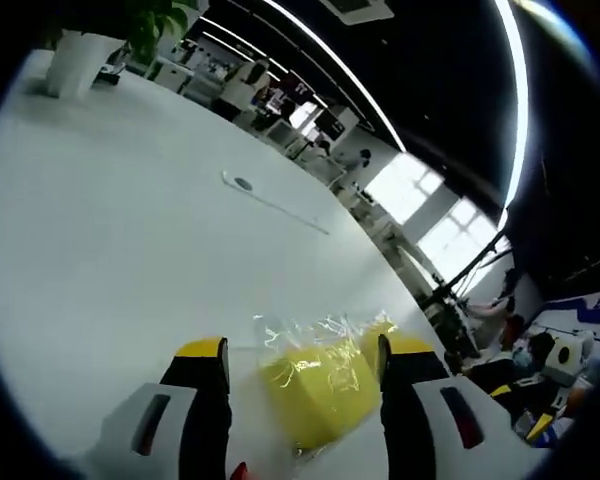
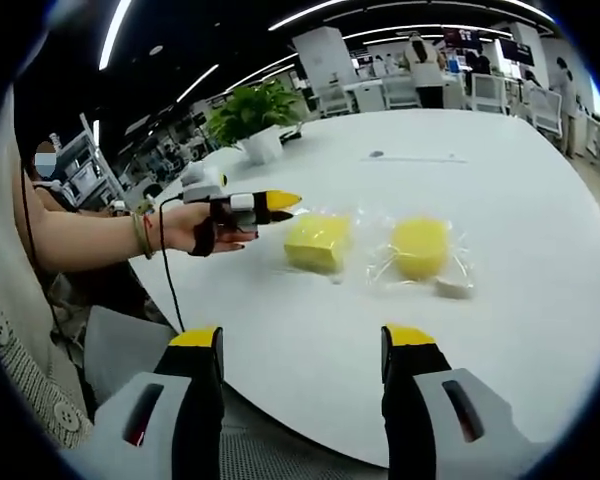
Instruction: Compare the silicone blocks by pressing each to a similar depth, holding the contact briefly, and releasing to observe deformation and rebound differences across the visible hardness samples.
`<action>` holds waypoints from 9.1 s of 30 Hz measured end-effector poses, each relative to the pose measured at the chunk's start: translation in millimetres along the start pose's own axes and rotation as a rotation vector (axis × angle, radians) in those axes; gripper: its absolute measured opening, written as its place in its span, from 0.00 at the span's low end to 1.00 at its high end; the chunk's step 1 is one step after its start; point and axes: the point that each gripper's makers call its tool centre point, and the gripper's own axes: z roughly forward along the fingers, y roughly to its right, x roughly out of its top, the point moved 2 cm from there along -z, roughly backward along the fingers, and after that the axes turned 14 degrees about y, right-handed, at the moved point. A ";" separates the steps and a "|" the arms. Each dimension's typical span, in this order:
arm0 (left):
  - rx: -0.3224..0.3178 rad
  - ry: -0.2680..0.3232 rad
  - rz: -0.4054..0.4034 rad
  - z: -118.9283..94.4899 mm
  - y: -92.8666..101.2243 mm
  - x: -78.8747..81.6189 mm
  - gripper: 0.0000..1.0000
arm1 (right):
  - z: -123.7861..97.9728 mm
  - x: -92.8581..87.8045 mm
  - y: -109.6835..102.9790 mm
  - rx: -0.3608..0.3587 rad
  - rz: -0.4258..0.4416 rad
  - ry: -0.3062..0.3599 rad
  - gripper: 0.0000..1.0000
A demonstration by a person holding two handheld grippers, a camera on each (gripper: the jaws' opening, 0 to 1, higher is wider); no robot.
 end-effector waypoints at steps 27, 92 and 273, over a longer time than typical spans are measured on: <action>0.018 0.013 -0.367 21.9 -21.8 -12.8 0.16 | 5.2 -3.9 13.7 -0.025 0.006 -0.035 0.59; -0.200 -0.069 0.524 -39.8 161.4 52.8 0.00 | -36.0 39.0 -9.0 0.081 -0.108 0.177 0.59; -0.758 -0.207 1.047 -90.8 291.4 56.6 0.00 | 57.4 116.9 -52.7 0.712 -0.857 -0.426 0.07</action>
